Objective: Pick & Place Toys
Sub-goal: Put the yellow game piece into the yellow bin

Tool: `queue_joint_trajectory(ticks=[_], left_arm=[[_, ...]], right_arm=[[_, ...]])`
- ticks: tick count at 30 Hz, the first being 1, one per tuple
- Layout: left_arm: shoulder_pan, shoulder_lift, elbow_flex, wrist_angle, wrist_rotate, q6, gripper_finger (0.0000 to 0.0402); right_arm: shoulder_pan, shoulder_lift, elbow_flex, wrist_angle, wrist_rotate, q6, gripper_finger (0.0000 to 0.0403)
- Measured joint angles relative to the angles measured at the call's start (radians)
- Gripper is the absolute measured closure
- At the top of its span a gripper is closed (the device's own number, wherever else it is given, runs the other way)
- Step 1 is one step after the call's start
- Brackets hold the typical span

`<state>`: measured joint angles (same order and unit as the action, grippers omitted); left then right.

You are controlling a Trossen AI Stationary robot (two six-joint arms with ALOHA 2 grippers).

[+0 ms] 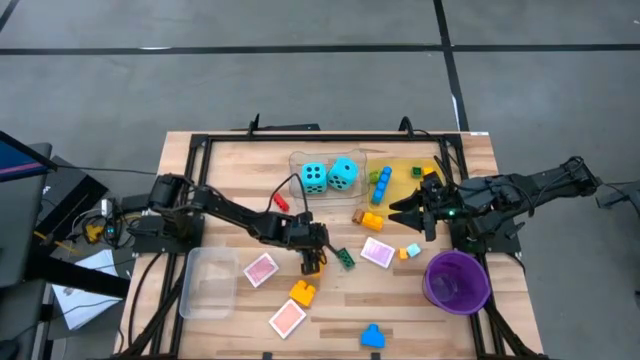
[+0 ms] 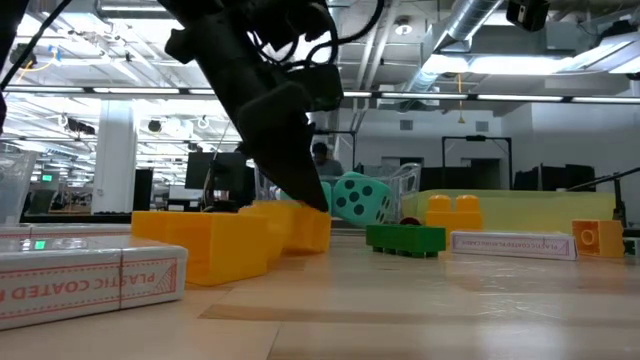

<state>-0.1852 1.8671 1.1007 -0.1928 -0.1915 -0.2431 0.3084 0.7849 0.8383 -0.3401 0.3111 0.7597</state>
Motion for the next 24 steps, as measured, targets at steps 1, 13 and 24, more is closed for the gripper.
queue_joint_trajectory(ticks=[1,13,24], left_arm=[[-0.01,0.0,0.0,0.003,0.002,-0.002,0.0191],[-0.015,-0.002,0.0,0.054,-0.109,-0.006,0.019],[0.0,-0.002,0.0,0.049,-0.043,-0.024,0.019]], right_arm=[[0.0,0.0,0.0,0.0,0.0,0.0,0.0191],[0.0,0.0,0.0,0.0,0.0,0.0,0.0191],[0.0,0.0,0.0,0.0,-0.026,0.007,0.0191]])
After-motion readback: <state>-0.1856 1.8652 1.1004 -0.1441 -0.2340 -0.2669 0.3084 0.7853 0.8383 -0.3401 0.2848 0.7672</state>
